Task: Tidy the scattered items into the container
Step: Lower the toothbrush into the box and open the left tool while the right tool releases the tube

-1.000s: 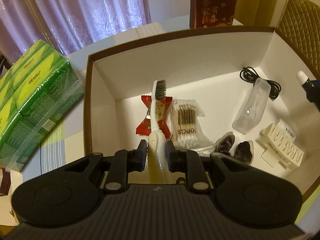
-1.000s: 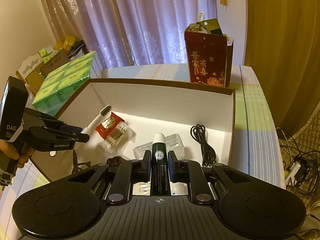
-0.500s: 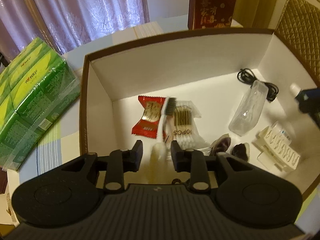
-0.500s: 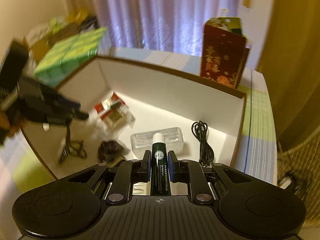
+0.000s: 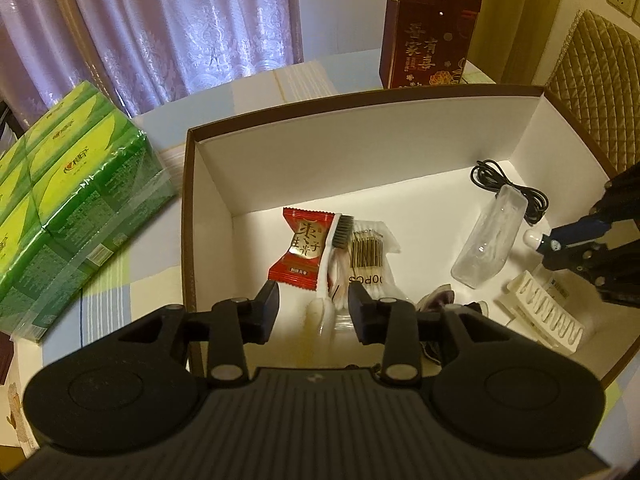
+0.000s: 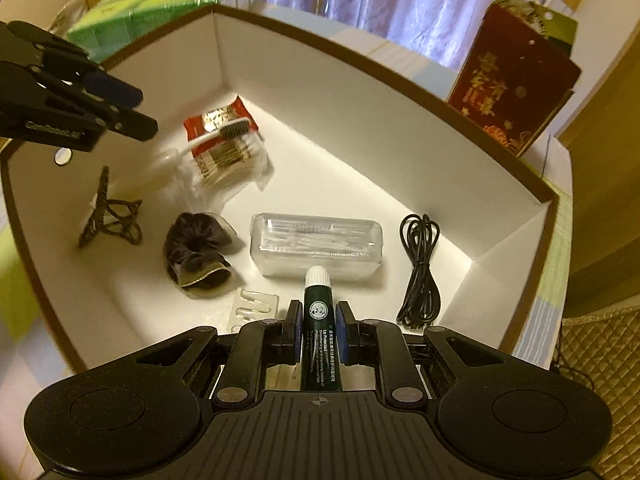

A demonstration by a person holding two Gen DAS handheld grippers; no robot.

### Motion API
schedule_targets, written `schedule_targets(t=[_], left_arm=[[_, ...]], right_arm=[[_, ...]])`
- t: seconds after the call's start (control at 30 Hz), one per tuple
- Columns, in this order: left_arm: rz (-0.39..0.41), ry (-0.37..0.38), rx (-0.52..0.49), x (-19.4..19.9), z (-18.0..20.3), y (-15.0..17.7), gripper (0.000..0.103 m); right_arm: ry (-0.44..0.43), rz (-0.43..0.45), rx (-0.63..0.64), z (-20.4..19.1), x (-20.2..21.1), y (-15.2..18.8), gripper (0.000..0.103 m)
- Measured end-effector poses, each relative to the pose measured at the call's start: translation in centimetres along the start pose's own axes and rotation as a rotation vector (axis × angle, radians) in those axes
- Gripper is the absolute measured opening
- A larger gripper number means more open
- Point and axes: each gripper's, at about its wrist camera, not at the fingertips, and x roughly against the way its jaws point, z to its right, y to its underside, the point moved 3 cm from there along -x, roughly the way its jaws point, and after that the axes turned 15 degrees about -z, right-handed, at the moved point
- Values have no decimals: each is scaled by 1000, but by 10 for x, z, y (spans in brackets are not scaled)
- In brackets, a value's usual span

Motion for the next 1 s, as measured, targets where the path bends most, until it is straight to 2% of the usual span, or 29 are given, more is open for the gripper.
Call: schedule_targets(t=[0.23, 0.47, 0.57, 1.0], left_arm=[[-5, -2, 8, -2, 0, 0, 37], [-6, 0, 17, -1, 0, 1, 48], [-4, -3, 24, 1, 1, 2, 57], [19, 9, 21, 21, 13, 9, 80]], right_arm=[[-2, -17, -16, 4, -11, -11, 19], [-27, 6, -19, 1, -6, -11, 20], [-33, 15, -18, -2, -2, -5, 20], [-71, 119, -105, -13, 29, 10, 20]])
